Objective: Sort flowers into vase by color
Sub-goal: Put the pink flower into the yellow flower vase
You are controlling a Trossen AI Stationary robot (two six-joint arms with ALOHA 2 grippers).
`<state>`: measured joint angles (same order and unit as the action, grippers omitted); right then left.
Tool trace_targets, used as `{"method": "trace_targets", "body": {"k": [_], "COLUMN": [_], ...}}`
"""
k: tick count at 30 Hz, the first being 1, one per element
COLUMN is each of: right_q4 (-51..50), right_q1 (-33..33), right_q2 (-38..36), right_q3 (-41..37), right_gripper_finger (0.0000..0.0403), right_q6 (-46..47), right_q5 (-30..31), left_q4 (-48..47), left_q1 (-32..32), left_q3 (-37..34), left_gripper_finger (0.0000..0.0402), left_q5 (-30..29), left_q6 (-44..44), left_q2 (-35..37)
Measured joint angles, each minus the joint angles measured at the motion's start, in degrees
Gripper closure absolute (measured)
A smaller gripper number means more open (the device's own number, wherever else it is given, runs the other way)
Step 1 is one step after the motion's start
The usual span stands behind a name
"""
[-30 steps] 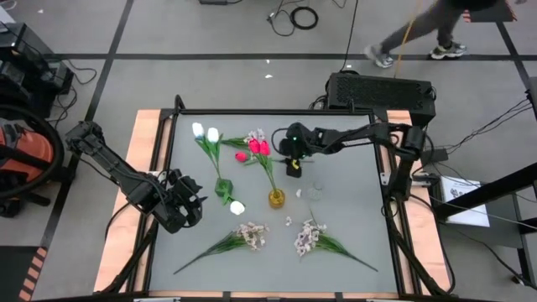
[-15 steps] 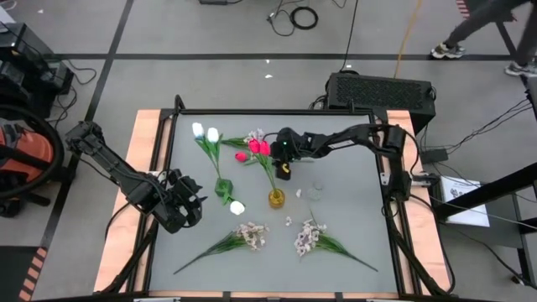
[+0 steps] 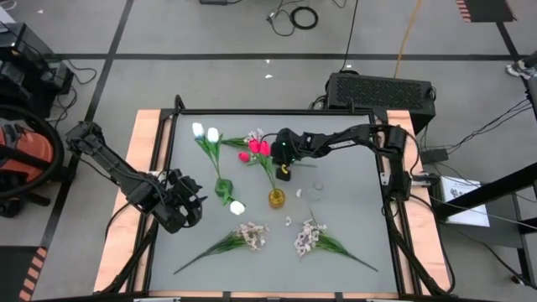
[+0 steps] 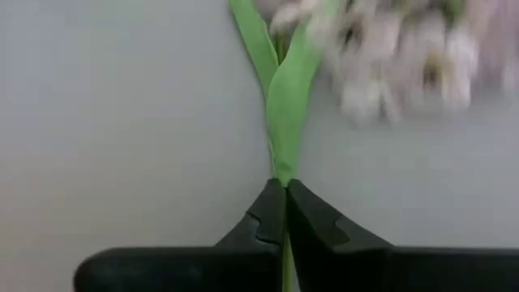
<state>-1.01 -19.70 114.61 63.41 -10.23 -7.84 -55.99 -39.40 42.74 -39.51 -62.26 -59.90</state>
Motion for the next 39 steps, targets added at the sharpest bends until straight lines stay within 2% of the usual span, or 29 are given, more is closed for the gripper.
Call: {"method": "trace_targets", "body": {"k": [10, 17, 25, 30, 35, 39], "right_q4": [-20.9, -27.0, -15.3, -3.5, 9.5, 25.0], "right_q1": [-0.5, -2.2, -3.9, 0.1, 9.6, 16.5], "right_q2": [-19.5, -35.7, -52.8, -58.0, -56.1, -51.7], "right_q3": [-0.1, -0.1, 0.0, -0.4, -3.6, -8.9], "right_gripper_finger": [0.0402, 0.0403, 0.0403, 0.0403, 0.0403, 0.0402], "right_q6": [-2.4, -0.9, 4.5, 9.5, 11.5, 11.2], "right_q5": [0.9, 3.6, 7.0, 4.0, 3.2, 3.1], "left_q4": [0.3, 1.7, 1.7, 2.9, 18.1, 35.2], "left_q1": [0.0, 0.0, 0.0, 0.0, 0.1, 1.0], "left_q3": [0.0, 0.7, 8.8, 14.8, 16.8, 16.8], "left_gripper_finger": [0.0208, 0.0208, 0.0208, 0.0208, 0.0208, 0.0208], "left_q5": [0.0, 0.1, -2.5, -8.5, -18.5, -19.5], "left_q6": [-0.3, 0.2, 7.7, 17.9, 37.3, 52.9], "left_q2": [0.0, 0.0, 0.0, 0.0, 0.1, 0.0]}}
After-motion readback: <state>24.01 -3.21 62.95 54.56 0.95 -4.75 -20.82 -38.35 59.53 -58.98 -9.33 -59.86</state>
